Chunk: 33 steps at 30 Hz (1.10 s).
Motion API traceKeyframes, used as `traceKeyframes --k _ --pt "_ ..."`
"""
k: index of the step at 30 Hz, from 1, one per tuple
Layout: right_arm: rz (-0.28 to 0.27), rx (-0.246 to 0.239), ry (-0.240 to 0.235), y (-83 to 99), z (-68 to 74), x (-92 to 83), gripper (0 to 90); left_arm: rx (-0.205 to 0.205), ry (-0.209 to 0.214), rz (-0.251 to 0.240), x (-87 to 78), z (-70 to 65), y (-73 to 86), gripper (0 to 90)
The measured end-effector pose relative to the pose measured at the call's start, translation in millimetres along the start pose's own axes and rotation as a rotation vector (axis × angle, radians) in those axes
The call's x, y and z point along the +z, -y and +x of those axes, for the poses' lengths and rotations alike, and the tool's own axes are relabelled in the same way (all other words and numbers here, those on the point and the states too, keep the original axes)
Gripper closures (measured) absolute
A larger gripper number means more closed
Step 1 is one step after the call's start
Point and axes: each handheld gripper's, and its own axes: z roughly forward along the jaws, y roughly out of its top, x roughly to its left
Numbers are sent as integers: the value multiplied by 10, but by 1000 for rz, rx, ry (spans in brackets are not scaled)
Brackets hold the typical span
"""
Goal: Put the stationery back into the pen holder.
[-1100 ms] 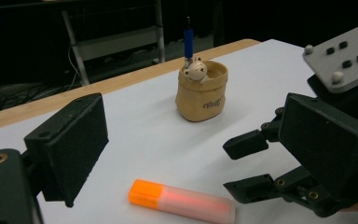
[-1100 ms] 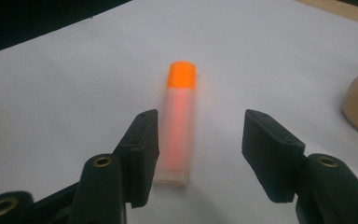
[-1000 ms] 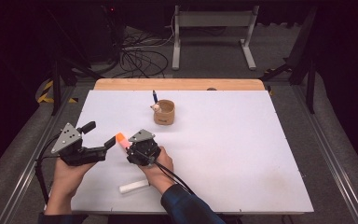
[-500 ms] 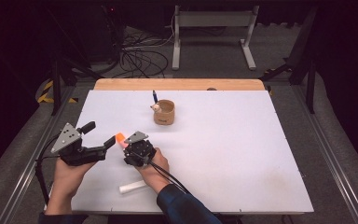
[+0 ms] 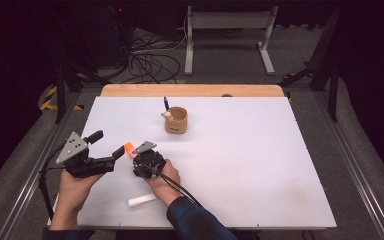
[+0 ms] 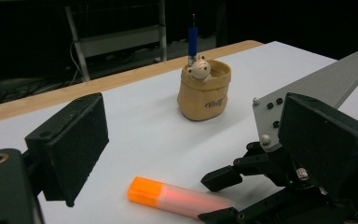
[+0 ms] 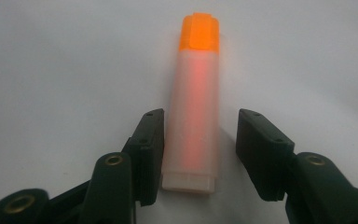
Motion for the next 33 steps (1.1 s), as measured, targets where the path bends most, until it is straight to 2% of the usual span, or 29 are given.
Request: traceKeyframes --k 4,9,17,21,26,33 --pt "5 -9 -6 -2 2 0 552 -2 -4 -3 -5 5 0 95" --pt "4 -25 -13 -3 15 0 632 -7 -6 -5 1 1 1 99" --pt "7 -24 -25 -13 -5 3 658 -5 4 4 49 -48 7 105" --pt "2 -47 -10 -6 9 -6 659 -8 12 6 84 -77 17 110" --pt "-33 -72 17 14 -38 -112 659 -8 24 9 107 -102 23 121" --pt "-97 -66 -3 31 -187 -371 658 4 43 21 187 -180 15 139"
